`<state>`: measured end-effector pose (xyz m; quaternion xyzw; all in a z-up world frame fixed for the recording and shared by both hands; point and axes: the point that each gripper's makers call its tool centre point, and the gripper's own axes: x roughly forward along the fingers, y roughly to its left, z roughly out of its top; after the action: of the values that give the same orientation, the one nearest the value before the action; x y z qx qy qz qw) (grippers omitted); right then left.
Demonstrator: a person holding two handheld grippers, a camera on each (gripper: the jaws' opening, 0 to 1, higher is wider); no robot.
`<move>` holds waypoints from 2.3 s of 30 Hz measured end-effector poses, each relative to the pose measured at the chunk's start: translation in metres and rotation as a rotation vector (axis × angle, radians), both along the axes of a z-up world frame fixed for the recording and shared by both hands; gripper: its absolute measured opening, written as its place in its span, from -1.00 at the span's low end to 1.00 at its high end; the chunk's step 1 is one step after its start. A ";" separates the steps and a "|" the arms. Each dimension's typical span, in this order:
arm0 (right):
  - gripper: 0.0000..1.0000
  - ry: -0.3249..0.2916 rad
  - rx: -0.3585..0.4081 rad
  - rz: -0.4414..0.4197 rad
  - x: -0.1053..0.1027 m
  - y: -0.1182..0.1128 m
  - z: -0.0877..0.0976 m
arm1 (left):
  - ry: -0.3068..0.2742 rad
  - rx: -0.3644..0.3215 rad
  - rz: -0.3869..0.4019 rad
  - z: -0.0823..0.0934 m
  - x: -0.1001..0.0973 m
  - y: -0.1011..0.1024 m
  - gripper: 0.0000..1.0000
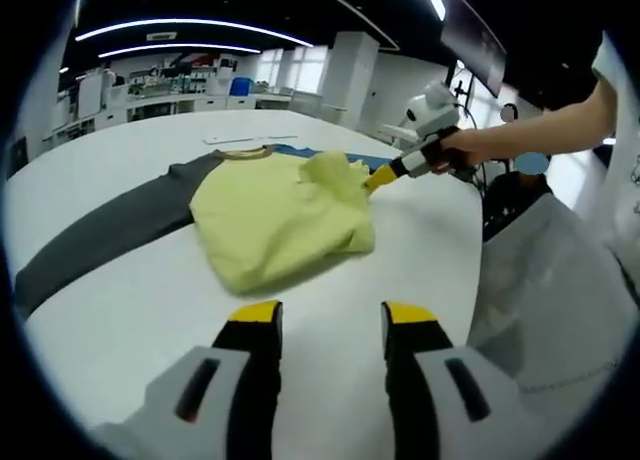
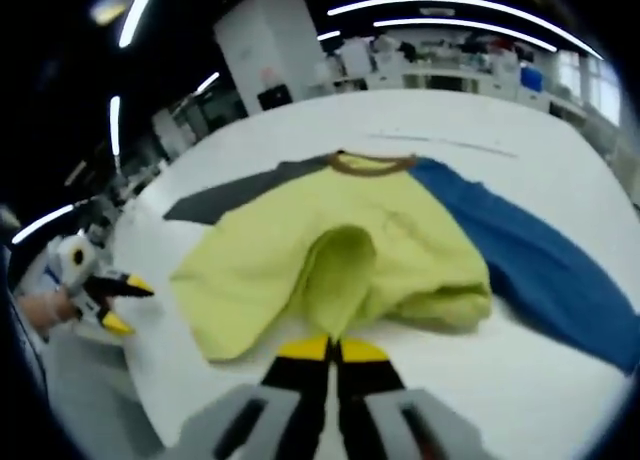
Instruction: Fold the garment on the visible template until the final outline fits inside the template.
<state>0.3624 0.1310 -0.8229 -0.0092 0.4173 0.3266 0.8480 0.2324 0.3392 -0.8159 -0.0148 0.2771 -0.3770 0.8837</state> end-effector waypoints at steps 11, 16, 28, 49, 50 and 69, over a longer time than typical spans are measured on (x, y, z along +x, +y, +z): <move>-1.00 -0.060 -0.016 -0.013 -0.009 -0.020 0.025 | 0.000 -0.004 -0.012 -0.001 -0.003 -0.004 -0.29; -1.00 -0.077 -0.011 -0.030 -0.019 -0.026 0.035 | -0.009 0.004 -0.015 -0.001 -0.001 -0.003 -0.31; -1.00 -0.094 -0.018 -0.063 -0.039 -0.043 0.044 | -0.134 0.167 -0.129 0.001 0.018 -0.013 -0.38; -1.00 -0.089 0.010 -0.128 -0.043 -0.061 0.044 | -0.289 0.483 -0.375 -0.014 0.048 -0.029 -0.63; -1.00 -0.089 0.014 -0.131 -0.043 -0.061 0.044 | -0.287 0.485 -0.377 -0.016 0.048 -0.029 -0.65; -1.00 -0.081 0.015 -0.136 -0.048 -0.064 0.040 | -0.297 0.502 -0.346 -0.006 0.070 -0.027 -1.00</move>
<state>0.3142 0.0674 -0.7831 0.0123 0.3800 0.2709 0.8844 0.3027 0.3124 -0.8218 0.3054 0.2281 -0.4392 0.8135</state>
